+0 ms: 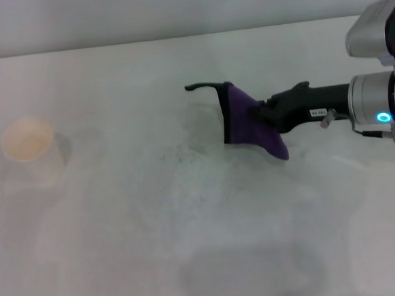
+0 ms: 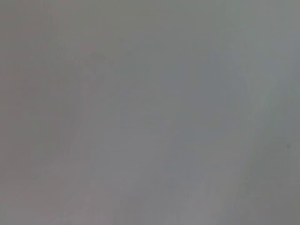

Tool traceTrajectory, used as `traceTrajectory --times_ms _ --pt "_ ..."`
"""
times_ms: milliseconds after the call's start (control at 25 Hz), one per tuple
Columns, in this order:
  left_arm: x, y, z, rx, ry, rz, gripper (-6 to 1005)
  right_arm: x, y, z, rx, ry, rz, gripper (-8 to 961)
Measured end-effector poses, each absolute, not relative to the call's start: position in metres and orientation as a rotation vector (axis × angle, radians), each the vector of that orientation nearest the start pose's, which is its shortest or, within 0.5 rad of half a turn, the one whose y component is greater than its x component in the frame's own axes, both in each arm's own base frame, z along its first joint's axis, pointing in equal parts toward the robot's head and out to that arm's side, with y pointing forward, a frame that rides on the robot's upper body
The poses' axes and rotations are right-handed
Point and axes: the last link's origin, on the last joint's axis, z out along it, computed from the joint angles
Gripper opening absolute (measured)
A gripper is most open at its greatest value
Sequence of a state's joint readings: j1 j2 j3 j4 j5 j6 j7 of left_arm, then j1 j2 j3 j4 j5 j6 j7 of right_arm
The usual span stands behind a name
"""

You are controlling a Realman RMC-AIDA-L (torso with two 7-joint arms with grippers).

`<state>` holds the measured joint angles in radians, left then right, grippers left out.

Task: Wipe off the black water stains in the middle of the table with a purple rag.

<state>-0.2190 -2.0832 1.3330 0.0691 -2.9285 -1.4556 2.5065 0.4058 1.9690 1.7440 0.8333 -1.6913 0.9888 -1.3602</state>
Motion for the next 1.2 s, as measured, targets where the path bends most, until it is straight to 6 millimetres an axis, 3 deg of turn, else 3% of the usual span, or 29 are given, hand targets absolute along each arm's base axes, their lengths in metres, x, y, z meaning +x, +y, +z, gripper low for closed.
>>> traceTrajectory --times_ms 240,520,960,1200 --pt "-0.37 0.246 0.015 -1.477 -0.773 -1.008 888 0.279 0.357 -0.031 -2.545 0.812 0.225 90" --pt "-0.37 0.245 0.015 -1.477 -0.774 -1.008 887 0.278 0.358 -0.036 -2.565 0.766 0.203 88" --pt "-0.37 0.245 0.014 -1.478 -0.775 -1.009 888 0.275 0.357 -0.028 -2.54 0.708 0.285 275" --pt "-0.37 0.245 0.014 -1.478 -0.775 -1.008 887 0.266 0.362 -0.006 -2.447 0.701 0.56 549"
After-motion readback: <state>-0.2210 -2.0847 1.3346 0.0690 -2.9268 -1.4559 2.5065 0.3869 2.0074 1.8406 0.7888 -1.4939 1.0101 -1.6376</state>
